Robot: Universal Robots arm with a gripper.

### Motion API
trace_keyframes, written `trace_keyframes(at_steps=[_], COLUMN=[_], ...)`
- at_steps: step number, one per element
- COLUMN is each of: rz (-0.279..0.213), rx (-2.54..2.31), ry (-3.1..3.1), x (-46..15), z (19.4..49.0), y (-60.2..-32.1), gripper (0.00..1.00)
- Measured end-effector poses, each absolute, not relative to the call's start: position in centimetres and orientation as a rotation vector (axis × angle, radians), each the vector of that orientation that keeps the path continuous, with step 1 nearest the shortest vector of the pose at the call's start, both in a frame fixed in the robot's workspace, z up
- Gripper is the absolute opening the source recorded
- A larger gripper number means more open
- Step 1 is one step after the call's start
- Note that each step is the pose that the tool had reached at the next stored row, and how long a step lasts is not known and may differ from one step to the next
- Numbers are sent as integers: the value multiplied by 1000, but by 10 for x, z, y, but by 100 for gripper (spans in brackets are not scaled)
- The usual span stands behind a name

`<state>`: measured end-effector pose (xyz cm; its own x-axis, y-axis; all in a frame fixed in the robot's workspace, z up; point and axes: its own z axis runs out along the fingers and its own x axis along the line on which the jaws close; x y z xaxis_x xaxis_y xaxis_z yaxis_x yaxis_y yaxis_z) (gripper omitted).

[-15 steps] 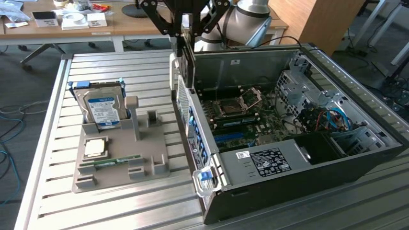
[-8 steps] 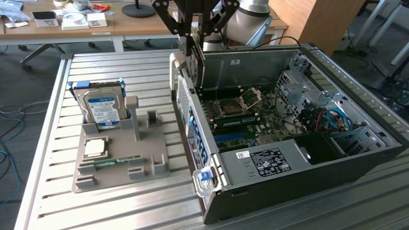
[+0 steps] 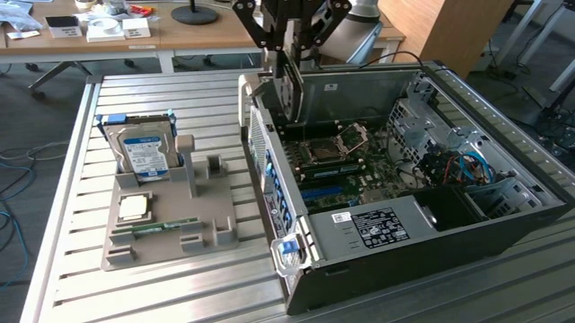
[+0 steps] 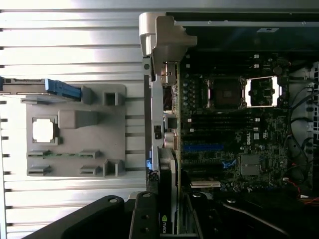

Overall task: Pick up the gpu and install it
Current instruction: 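Pick up the gpu and move the gpu toward the slot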

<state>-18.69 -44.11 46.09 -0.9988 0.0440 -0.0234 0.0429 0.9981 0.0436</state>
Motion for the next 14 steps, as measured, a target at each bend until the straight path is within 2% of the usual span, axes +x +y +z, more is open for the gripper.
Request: trace_keyframes(at_steps=[14], rz=[67], rx=[68], ry=[3116], x=[-154], z=[461], y=[-441], gripper=[27])
